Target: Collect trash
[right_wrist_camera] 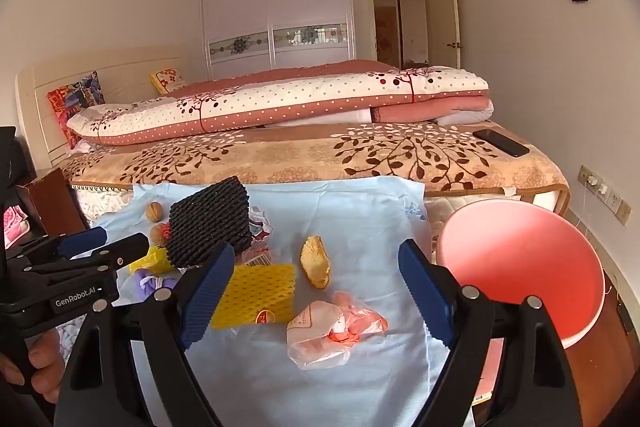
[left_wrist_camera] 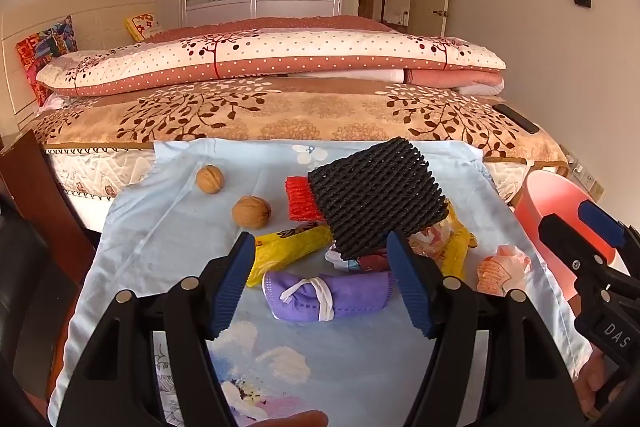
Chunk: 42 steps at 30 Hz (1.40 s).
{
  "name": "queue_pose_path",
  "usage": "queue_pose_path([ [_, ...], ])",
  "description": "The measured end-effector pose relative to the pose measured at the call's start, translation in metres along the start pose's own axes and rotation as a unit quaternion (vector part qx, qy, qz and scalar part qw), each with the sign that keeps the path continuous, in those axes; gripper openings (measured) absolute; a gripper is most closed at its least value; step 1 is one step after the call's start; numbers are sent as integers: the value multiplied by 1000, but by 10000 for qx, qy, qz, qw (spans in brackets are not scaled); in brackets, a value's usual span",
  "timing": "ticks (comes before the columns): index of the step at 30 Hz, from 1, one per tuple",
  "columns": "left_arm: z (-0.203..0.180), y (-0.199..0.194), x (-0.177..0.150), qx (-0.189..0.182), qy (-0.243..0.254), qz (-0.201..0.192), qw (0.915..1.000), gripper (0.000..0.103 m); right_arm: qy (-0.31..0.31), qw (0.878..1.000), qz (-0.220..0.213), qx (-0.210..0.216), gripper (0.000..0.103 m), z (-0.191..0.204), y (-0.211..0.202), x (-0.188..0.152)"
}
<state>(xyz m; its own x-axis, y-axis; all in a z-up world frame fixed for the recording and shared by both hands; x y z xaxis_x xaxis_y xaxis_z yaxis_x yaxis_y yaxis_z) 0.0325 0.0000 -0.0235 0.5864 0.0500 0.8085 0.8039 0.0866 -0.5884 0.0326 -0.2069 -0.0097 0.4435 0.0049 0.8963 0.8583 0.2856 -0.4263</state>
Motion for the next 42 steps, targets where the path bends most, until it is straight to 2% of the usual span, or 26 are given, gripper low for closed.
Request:
queue_pose_path([
  [18,3,-1,3,76,-59,-88,9999,69,30,10000,17,-86,83,5,4,-7],
  [42,5,4,-3,71,-88,13,9999,69,68,9999,51,-82,83,3,5,-9],
])
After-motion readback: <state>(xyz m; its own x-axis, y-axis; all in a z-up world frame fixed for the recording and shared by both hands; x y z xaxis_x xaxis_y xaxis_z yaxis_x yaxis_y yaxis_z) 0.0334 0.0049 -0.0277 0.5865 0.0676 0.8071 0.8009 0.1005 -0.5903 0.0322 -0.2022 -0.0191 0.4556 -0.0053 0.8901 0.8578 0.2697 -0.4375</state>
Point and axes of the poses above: each gripper's, at about its wrist camera, not at the fingertips, and y roughly the way its jaws point, z to its left, x to its top, the point moved 4 cm from there along y, roughly the way its jaws point, and after that the axes turned 5 degrees about x, right-handed, at the moved point
